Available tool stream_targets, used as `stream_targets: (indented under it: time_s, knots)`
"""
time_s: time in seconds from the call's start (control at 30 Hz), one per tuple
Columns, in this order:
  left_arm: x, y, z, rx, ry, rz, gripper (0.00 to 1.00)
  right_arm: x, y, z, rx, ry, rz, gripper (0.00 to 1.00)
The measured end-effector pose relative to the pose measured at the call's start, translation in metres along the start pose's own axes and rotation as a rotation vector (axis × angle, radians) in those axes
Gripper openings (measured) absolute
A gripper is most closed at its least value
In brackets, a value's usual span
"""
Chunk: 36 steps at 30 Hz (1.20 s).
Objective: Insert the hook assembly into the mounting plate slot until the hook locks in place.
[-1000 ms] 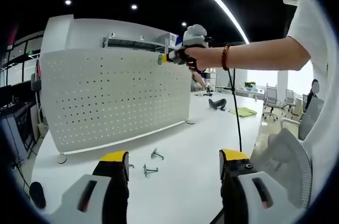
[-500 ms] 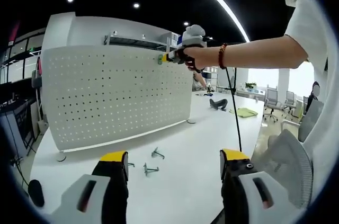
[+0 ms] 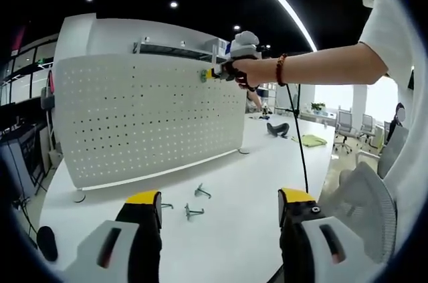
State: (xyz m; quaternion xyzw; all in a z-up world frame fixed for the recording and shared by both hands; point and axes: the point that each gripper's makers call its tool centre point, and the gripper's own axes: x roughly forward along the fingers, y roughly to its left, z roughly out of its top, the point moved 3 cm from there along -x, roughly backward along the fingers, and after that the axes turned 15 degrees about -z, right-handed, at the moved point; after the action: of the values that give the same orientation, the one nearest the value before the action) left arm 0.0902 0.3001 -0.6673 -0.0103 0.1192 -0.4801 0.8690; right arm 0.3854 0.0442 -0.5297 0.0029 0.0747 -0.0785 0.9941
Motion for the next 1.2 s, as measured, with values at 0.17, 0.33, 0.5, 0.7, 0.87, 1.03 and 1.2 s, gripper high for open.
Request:
stream_targets:
  time_s: [0.17,0.33,0.5,0.7,0.87,1.03,1.2]
  knots:
    - [0.0002,-0.0009,-0.0014,-0.006,0.000,-0.001,0.73,0.0040,0.0001,0.0009,0.005,0.000,-0.006,0.01]
    - [-0.0008,-0.0003,-0.0054,-0.019,0.007,-0.001,0.73,0.0032,0.0005,-0.0015,0.017,-0.002,-0.010,0.01]
    - [-0.0016,0.0013,-0.0062,-0.025,0.004,0.005,0.73,0.0032,0.0022,-0.0012,-0.013,0.000,-0.025,0.01]
    - [-0.0001,0.0007,-0.0068,-0.031,-0.001,-0.002,0.73,0.0034,0.0008,-0.0015,0.070,0.022,-0.037,0.01]
    - [-0.0009,0.0017,-0.0069,-0.045,-0.010,0.002,0.73,0.0037,0.0018,-0.0028,0.130,0.035,-0.044,0.01]
    - [-0.0007,0.0022,-0.0085,-0.050,-0.004,0.000,0.73,0.0040,0.0050,-0.0037,0.042,0.023,-0.057,0.01]
    - [0.0002,0.0026,-0.0078,-0.045,-0.003,-0.002,0.73,0.0048,0.0037,-0.0041,0.021,0.005,-0.051,0.01]
